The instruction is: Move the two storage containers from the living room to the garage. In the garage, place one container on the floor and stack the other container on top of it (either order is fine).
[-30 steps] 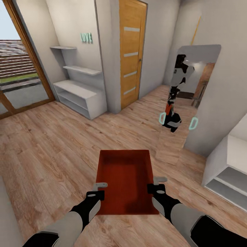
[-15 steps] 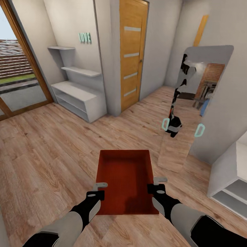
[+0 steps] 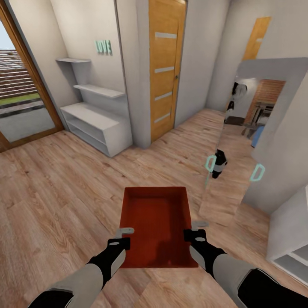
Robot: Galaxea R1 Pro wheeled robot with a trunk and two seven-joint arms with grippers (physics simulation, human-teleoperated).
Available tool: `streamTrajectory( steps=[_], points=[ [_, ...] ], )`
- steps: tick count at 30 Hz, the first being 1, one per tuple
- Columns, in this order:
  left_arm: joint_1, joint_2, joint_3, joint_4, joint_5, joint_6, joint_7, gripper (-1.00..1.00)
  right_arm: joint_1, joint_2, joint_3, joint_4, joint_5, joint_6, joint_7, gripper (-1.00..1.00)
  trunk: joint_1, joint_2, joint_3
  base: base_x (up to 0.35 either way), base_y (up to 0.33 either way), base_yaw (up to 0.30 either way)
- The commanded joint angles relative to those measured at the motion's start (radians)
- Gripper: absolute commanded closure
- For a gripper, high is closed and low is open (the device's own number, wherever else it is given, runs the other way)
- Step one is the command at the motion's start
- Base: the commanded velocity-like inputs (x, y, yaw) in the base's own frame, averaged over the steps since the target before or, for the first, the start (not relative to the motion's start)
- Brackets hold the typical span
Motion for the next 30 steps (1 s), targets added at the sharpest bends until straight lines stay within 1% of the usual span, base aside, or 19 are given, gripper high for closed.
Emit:
streamTrajectory(
  steps=[1,30],
  points=[
    [0.0,0.007,-0.008,-0.006,-0.022,0.007,0.016,1.0,-0.001,0.0,-0.011,0.027,-0.023,-0.007,-0.005,1.0,0.001,-0.001,-0.001,0.325,0.0,0.0],
    [0.0,0.007,-0.007,-0.006,-0.022,0.007,0.016,1.0,-0.001,0.0,-0.011,0.027,-0.023,-0.008,-0.005,1.0,0.001,-0.001,-0.001,0.325,0.0,0.0]
  ],
)
